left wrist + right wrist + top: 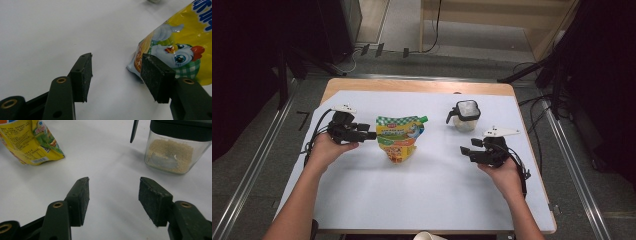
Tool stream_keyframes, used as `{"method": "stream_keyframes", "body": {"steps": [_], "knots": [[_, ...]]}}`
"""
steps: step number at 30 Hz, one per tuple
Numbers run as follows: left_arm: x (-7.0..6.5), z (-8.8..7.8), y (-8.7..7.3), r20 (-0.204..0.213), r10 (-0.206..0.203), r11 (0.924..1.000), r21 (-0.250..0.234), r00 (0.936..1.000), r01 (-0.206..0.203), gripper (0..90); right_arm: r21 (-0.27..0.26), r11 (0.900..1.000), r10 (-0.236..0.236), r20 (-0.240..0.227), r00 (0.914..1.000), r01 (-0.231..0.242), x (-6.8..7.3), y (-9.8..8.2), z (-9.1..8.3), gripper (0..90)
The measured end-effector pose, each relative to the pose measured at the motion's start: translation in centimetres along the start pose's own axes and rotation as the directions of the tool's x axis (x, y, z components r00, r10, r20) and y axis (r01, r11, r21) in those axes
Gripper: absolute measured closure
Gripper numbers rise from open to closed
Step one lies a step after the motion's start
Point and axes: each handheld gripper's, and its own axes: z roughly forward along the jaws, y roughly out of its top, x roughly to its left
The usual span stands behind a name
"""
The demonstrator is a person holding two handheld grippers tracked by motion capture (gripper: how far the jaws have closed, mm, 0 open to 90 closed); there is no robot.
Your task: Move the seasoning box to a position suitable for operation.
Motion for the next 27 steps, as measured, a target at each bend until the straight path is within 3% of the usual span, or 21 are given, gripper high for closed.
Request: {"method": "stream_keyframes", "body": {"steps": [2,7,12,21,27], "knots": [[-0.1,0.1,0.0,0.003,-0.004,1.0,-0.005,1.0,0.004,44.4,0.001,1.0,-0.005,-0.012,0.9999,0.005,0.1,0.0,0.0,46.6],[-0.2,0.0,0.1,-0.008,0.001,0.9999,-0.016,1.0,-0.001,43.3,-0.005,1.0,-0.023,0.003,0.9997,0.023,0.3,0.1,-0.1,45.0],[-0.4,0.1,0.2,0.021,0.002,1.0,0.005,0.9998,-0.002,43.8,-0.006,1.0,-0.014,0.033,0.9994,0.014,0.1,0.1,-0.1,40.3],[-1.0,-0.1,0.2,0.028,-0.008,0.9999,0.009,0.9996,0.008,41.2,-0.023,1.0,0.013,0.071,0.9974,-0.011,-0.8,0.5,0.3,38.9],[-1.9,-0.4,0.1,0.027,0.03,0.9995,0.004,0.9992,-0.03,40.2,-0.019,1.0,0.021,0.092,0.9955,-0.02,-1.5,0.8,0.9,38.9]]}}
